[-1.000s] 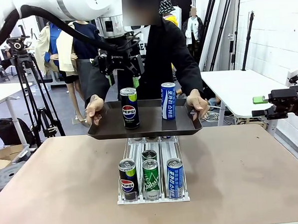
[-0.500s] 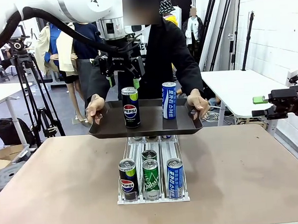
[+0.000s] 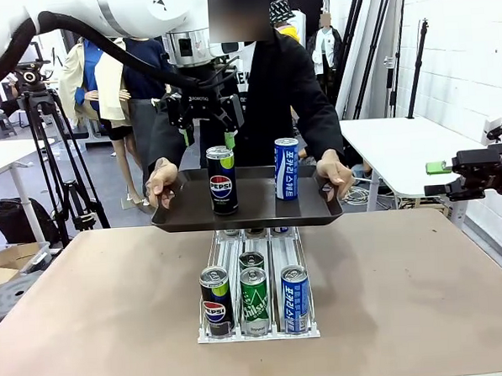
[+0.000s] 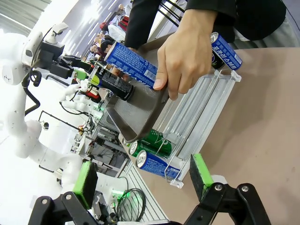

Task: Retrieve and hand over the desired beverage to the person.
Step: Place the picked can on the Handle tray extended by the person.

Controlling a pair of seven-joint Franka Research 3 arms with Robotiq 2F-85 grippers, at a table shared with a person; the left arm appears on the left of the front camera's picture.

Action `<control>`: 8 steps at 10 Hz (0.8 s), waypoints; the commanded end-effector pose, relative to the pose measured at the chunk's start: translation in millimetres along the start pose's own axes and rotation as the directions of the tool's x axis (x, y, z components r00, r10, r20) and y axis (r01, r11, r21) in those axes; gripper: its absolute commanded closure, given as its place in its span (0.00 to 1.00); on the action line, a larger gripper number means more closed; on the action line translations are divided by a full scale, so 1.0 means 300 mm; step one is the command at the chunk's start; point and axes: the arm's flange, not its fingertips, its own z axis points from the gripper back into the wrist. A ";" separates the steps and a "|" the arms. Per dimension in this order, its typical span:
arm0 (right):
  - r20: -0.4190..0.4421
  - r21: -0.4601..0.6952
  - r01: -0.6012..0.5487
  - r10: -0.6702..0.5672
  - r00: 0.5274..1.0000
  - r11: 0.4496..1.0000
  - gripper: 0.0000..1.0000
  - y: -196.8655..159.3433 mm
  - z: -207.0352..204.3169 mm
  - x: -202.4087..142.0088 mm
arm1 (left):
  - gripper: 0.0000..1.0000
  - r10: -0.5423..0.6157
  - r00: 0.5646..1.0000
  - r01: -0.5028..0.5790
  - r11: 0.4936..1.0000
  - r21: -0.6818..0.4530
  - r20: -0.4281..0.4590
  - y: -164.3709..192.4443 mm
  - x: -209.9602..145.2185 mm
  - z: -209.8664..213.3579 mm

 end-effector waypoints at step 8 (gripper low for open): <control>0.009 0.012 -0.001 0.001 1.000 1.000 0.00 0.004 -0.001 -0.001 | 0.00 0.079 0.997 -0.079 0.991 -0.105 -0.007 0.078 -0.083 0.063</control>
